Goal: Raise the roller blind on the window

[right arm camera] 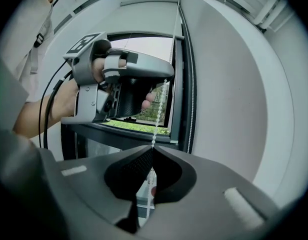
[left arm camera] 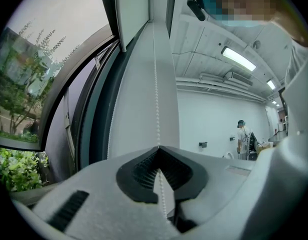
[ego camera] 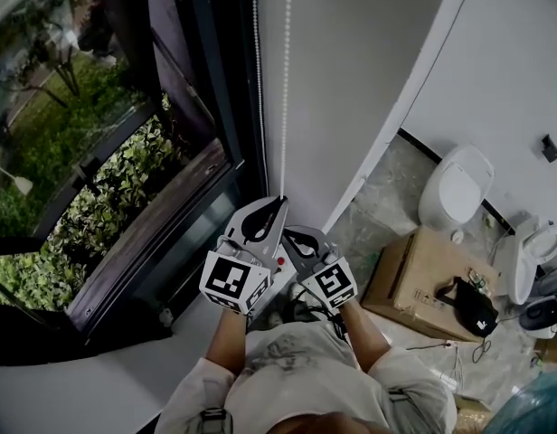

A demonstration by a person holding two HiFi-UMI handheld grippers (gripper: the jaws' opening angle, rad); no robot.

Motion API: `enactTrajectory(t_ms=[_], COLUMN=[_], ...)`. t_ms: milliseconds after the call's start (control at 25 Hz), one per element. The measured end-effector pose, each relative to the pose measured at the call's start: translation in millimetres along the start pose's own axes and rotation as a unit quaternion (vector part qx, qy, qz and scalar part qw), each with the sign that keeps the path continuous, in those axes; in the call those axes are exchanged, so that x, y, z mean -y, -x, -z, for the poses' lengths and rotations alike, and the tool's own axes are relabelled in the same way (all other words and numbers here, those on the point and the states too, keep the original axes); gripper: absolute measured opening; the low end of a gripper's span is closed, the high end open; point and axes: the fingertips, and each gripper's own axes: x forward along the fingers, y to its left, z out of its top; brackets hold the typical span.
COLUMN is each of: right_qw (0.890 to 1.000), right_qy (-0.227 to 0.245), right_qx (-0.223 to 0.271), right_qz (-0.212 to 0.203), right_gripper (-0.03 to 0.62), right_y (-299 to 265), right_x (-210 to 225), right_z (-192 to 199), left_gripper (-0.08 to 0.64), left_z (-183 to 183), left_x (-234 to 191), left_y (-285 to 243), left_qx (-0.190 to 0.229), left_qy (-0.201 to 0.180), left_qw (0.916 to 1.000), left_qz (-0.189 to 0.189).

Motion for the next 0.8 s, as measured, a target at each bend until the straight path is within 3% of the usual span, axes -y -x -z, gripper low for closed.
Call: enactTrajectory(t_ms=[520,800], right_qw=[0.999,0.998], right_qy=[-0.021,-0.033], right_qx=[-0.044,-0.048], right_qz=[-0.007,-0.002], right_gripper=[0.012,0.015], right_y=[3.7,9.3], right_x=[-5.6,-6.5], right_z=[43.2,44.4], left_gripper=[0.009,0.008], left_z=[44.1,46.2], left_x=[2.2,2.3], left_y=[6.4,8.7], left_qx=[-0.042,-0.042], left_qy=[0.017,0.02], left_qw=[0.999,0.9989], left_qz=[-0.002,-0.006])
